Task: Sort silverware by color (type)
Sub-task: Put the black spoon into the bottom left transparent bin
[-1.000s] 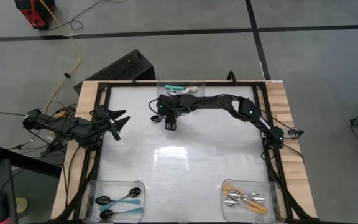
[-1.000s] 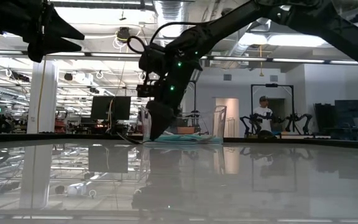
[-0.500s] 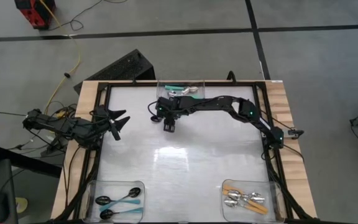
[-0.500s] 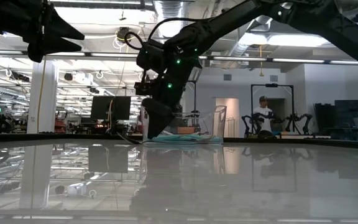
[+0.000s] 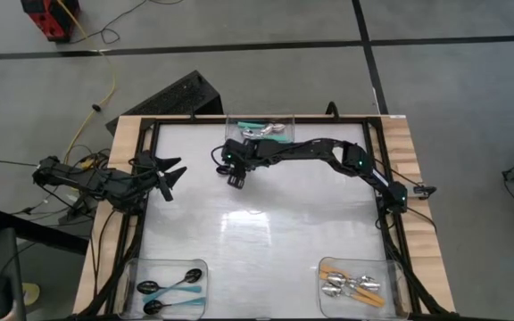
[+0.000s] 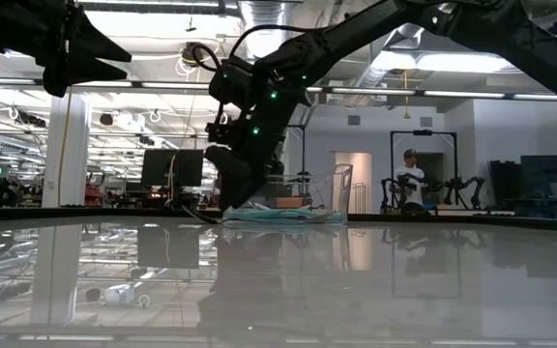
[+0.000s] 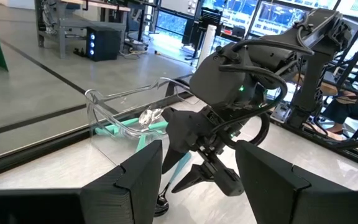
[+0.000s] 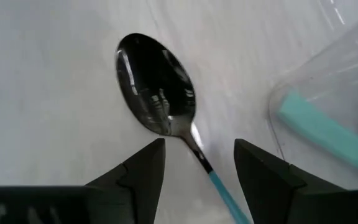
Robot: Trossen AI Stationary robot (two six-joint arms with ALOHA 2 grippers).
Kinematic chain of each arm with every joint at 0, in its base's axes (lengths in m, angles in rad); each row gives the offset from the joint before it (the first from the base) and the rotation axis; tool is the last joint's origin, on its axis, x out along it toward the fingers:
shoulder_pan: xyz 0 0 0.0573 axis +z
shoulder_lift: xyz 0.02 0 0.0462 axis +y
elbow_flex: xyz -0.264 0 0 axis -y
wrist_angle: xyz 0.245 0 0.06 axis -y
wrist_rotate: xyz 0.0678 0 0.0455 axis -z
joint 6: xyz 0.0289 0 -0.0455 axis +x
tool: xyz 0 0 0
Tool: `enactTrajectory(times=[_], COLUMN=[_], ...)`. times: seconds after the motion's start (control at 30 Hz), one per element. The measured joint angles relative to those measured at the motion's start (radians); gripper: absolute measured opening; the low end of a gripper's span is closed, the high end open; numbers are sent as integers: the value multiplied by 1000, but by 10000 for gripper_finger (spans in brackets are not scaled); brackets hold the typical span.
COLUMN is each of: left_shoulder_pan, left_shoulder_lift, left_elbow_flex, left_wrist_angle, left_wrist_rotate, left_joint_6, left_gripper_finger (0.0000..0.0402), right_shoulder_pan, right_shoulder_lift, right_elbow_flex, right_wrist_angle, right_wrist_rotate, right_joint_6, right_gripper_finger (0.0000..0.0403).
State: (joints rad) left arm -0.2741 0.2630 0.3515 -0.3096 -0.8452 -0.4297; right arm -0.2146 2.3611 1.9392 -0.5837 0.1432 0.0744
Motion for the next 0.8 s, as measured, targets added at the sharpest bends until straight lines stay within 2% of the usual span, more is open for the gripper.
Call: enactTrajectory(times=[0.13,0.27,0.57,0.8], left_shoulder_pan=[0,0,0,0], left_shoulder_lift=[0,0,0,0], left_elbow_flex=[0,0,0,0], left_wrist_angle=[0,0,0,0], left_wrist_rotate=[0,0,-5,-6], left_joint_6=[0,0,0,0], left_gripper_finger=[190,190,190,190], right_shoulder_pan=[3,30,66,87], right_shoulder_lift=[0,1,1,1], right_elbow_flex=[0,0,0,0], right_wrist_angle=[-13,-14,-2,63], right_wrist_rotate=[10,17,150,178], right_joint_6=[15,-46,-85,-82], right_gripper_finger=[218,218,216,160])
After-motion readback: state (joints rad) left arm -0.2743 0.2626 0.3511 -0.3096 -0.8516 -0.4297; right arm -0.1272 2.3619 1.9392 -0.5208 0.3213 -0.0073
